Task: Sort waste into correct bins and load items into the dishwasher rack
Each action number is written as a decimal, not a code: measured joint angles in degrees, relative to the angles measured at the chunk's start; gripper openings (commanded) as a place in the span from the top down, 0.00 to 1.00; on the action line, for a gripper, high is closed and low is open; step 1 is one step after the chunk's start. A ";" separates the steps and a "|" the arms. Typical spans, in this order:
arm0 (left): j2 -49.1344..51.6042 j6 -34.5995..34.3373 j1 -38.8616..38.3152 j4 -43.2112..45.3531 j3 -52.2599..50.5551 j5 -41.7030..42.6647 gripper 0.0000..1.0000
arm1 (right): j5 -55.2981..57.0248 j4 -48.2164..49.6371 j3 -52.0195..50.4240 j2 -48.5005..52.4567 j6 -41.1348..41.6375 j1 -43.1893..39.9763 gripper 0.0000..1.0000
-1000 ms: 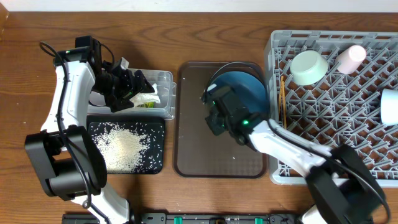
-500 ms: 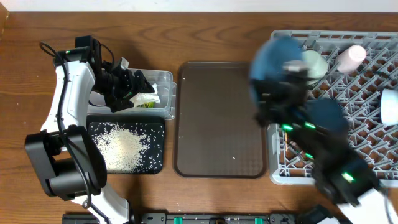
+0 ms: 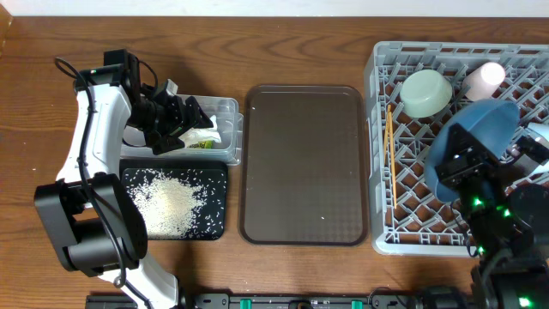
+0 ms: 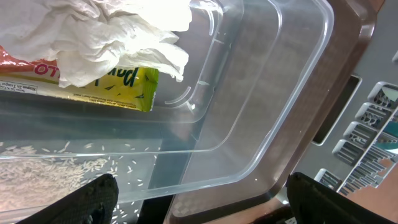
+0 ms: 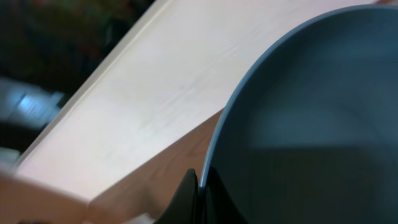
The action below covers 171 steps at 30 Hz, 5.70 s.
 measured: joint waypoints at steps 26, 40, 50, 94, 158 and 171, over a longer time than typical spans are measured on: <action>0.00 0.00 0.00 0.00 0.00 0.02 0.11 | -6.73 57.40 -36.83 -0.15 20.61 -14.08 0.99; 0.00 0.00 0.00 0.00 0.00 0.02 0.11 | -11.89 61.09 -38.99 -0.11 21.09 -15.21 0.92; 0.00 0.00 0.00 0.00 0.00 0.02 0.11 | -14.78 61.18 -39.23 -0.13 21.81 -15.23 0.99; 0.00 0.00 0.00 0.00 0.00 0.02 0.10 | -10.91 88.30 -41.18 12.46 22.60 -17.38 0.99; 0.00 0.00 0.00 0.04 0.00 0.02 0.11 | -28.24 98.53 -47.60 27.26 42.97 -17.55 0.17; 0.00 0.00 0.00 0.04 0.00 0.02 0.11 | -34.67 89.42 -47.71 27.21 49.72 -17.70 0.07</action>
